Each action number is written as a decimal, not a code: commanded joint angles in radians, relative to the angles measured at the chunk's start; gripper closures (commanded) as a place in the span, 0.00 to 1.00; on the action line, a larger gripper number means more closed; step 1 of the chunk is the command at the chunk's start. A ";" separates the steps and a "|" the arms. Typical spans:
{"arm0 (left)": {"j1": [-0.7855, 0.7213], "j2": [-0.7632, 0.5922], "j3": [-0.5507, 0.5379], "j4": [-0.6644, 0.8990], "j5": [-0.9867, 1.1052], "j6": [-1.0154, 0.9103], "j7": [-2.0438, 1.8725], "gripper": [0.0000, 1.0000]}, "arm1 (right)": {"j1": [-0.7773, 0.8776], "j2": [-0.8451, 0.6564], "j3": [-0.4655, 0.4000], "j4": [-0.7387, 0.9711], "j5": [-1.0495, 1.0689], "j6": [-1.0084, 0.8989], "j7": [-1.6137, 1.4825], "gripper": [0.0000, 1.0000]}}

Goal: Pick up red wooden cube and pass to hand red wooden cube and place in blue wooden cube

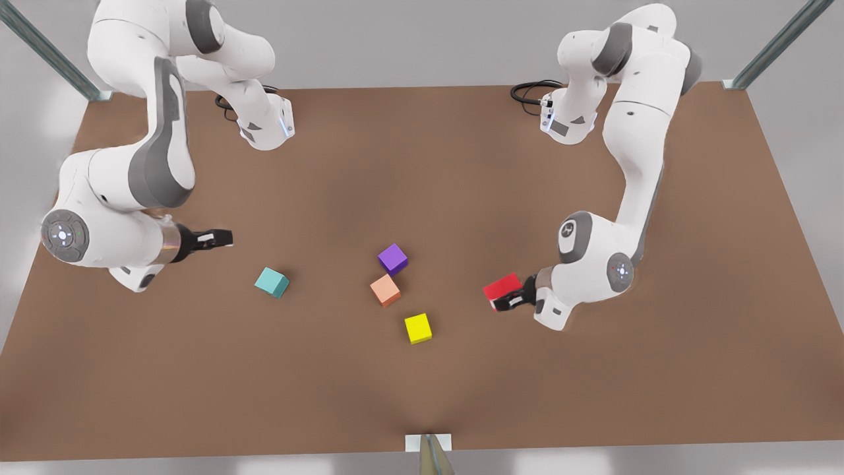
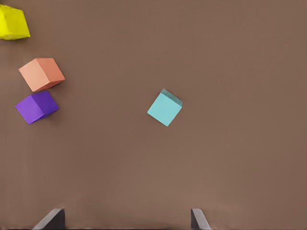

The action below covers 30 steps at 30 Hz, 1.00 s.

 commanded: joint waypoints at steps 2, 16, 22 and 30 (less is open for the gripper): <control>-0.001 0.130 -0.139 0.133 -0.261 -0.157 0.213 0.44 | 0.014 0.182 0.012 -0.001 0.623 -0.076 -0.606 0.00; 0.031 0.391 -0.332 0.250 -0.421 0.098 1.109 0.45 | 0.083 0.294 0.043 -0.179 1.142 0.442 -2.453 0.00; 0.023 0.404 -0.353 0.251 -0.470 0.148 1.114 0.45 | 0.103 0.324 0.089 -0.190 1.232 0.495 -2.469 0.00; 0.023 0.406 -0.353 0.250 -0.497 0.159 1.114 0.45 | 0.104 0.305 0.135 -0.285 1.283 0.501 -2.505 0.00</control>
